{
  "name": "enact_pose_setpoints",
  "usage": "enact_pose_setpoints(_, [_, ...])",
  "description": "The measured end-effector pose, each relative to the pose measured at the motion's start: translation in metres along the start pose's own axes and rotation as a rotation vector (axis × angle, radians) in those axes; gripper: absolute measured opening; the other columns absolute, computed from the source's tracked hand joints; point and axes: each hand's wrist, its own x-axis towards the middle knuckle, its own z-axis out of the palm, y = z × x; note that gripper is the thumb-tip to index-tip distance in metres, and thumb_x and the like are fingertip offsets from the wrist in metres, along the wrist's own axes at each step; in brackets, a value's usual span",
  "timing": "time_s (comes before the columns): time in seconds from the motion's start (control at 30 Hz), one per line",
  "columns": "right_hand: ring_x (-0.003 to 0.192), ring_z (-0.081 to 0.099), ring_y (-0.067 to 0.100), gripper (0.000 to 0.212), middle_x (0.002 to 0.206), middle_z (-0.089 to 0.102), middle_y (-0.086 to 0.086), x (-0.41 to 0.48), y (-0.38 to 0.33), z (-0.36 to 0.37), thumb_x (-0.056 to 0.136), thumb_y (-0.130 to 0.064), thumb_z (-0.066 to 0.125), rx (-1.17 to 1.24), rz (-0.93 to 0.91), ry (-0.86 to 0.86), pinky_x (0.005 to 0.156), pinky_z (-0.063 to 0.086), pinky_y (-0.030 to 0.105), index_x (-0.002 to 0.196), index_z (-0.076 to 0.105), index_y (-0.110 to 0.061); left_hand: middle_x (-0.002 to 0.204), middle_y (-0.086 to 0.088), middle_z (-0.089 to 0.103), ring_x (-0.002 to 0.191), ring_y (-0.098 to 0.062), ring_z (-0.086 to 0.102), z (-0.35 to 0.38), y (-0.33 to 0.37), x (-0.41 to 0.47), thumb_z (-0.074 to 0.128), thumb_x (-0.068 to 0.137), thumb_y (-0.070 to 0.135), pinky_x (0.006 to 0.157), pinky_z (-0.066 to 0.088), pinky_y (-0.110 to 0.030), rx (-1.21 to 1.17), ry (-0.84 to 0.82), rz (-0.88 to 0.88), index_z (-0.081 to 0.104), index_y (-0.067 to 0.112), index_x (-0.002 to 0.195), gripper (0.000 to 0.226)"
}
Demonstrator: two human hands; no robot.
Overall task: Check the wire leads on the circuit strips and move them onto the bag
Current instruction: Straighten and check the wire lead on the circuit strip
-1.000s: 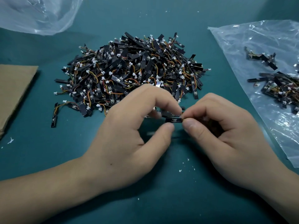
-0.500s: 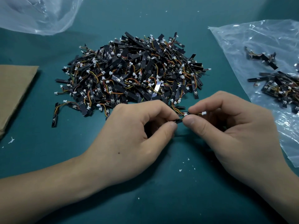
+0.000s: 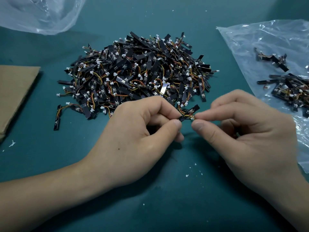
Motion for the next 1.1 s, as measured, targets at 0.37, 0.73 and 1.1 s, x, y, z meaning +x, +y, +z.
enact_pose_setpoints(0.37, [0.050, 0.048, 0.015, 0.028, 0.067, 0.063, -0.001, 0.0035, -0.0011, -0.0019, 0.091, -0.048, 0.060, 0.133, 0.133, -0.201, 0.048, 0.040, 0.029, 0.087, 0.073, -0.023, 0.066, 0.004, 0.071, 0.057, -0.021, 0.063, -0.0021, -0.0034, 0.0020, 0.067, 0.089, 0.016, 0.054, 0.050, -0.030, -0.071, -0.011, 0.073, 0.068, 0.021, 0.087, 0.005])
enact_pose_setpoints(0.73, [0.052, 0.046, 0.010, 0.026, 0.062, 0.058, 0.004, 0.0048, -0.0011, -0.0062, 0.092, -0.039, 0.054, 0.132, 0.136, -0.371, 0.049, 0.037, 0.022, 0.078, 0.067, -0.023, 0.063, -0.004, 0.065, 0.053, -0.020, 0.055, -0.0009, -0.0053, 0.0005, 0.067, 0.087, 0.015, 0.051, 0.043, -0.018, -0.067, -0.074, 0.077, 0.071, 0.020, 0.085, 0.007])
enact_pose_setpoints(1.1, [0.048, 0.045, 0.012, 0.026, 0.058, 0.055, 0.002, 0.0036, -0.0036, -0.0042, 0.092, -0.038, 0.055, 0.021, 0.089, -0.279, 0.046, 0.036, 0.023, 0.074, 0.068, -0.023, 0.070, 0.019, 0.071, 0.060, -0.008, 0.062, -0.0006, -0.0023, 0.0004, 0.052, 0.100, 0.032, 0.058, 0.043, -0.016, 0.175, -0.165, 0.107, 0.070, 0.030, 0.083, 0.025])
